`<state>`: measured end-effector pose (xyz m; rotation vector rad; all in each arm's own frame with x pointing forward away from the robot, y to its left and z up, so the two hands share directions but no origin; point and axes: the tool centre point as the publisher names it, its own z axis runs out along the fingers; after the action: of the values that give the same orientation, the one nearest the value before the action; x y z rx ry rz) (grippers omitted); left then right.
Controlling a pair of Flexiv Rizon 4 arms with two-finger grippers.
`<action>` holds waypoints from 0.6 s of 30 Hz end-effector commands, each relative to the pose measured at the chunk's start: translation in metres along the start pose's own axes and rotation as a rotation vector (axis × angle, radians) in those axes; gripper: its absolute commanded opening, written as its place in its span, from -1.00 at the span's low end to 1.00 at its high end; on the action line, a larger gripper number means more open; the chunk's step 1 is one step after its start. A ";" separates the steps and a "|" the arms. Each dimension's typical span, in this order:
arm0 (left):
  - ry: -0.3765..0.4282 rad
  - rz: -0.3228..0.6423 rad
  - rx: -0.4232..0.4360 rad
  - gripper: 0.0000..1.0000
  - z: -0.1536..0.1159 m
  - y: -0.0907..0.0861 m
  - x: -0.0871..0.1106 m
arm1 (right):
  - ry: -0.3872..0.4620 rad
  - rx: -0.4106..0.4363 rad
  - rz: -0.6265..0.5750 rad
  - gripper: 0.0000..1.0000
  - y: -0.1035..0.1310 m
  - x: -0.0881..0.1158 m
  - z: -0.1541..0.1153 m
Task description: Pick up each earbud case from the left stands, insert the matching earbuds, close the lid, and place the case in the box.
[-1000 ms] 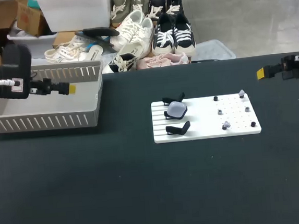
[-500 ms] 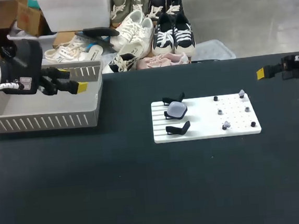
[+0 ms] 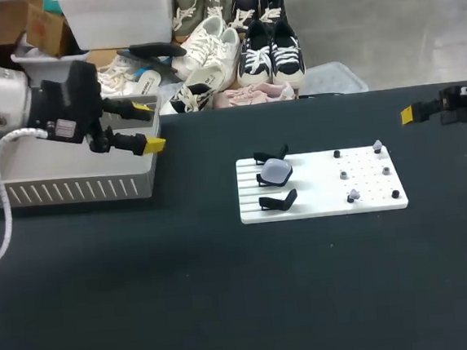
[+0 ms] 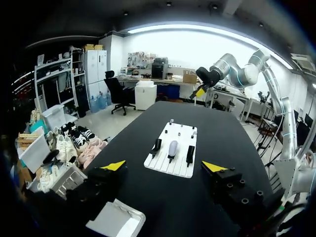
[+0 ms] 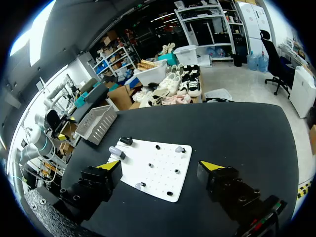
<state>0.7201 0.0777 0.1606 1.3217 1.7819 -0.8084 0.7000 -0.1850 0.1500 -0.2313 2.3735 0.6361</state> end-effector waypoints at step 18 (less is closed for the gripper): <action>0.008 0.090 0.177 1.00 0.085 0.001 0.008 | 0.000 0.000 0.000 1.00 0.000 0.000 0.000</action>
<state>0.7286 0.0170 0.1171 1.4910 1.6846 -0.8988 0.7000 -0.1851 0.1500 -0.2313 2.3735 0.6361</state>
